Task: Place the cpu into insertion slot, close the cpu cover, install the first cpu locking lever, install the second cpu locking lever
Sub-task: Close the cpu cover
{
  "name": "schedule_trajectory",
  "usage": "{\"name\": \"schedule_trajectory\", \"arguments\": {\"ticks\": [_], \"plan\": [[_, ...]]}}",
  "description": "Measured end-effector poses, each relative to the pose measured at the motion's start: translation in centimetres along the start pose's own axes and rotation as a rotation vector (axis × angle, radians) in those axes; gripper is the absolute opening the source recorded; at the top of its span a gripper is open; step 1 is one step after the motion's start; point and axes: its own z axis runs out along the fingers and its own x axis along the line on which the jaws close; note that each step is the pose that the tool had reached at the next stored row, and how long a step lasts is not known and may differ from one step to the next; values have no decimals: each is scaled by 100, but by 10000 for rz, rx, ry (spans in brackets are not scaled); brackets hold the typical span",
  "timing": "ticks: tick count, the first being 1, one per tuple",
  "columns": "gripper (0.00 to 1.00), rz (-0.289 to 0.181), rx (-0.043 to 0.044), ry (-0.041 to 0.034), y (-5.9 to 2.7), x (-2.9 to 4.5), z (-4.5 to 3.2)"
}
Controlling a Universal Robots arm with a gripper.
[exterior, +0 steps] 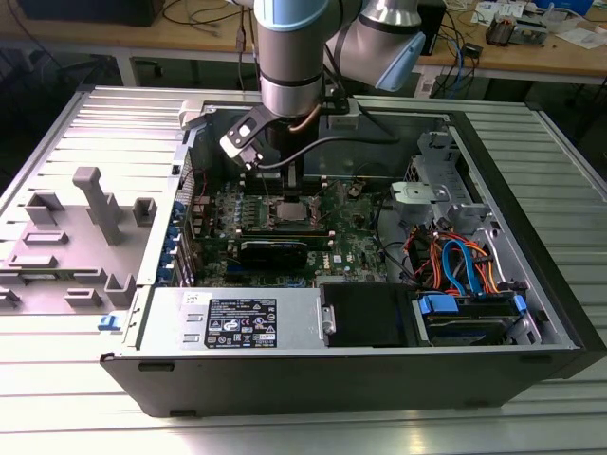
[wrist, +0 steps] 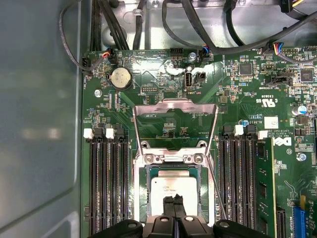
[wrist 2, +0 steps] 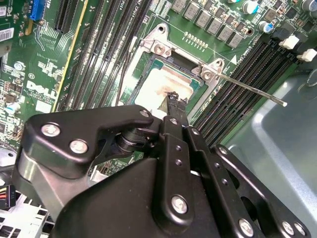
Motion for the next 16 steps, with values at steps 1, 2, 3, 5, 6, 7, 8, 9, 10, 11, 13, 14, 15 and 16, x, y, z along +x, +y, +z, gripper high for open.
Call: {"name": "schedule_trajectory", "arguments": {"ticks": [1,2,3,5,6,7,8,9,10,11,13,14,15,16], "plan": [[11,1,0,1,0,0,-9],[11,0,-1,2,2,1,-36],[11,1,-1,2,2,1,-55],[11,1,-1,2,4,2,-90],[11,0,-1,2,5,2,-107],[11,1,-1,2,6,2,-128],[11,0,-1,2,6,3,-138],[11,0,-1,2,7,3,-148],[11,0,-1,2,7,3,-161],[11,0,-1,1,8,3,-169],[11,0,-1,0,8,4,-186],[11,-1,-1,-2,9,4,-206],[11,0,-1,-3,10,4,-215],[11,0,0,-4,10,4,-224]]}}
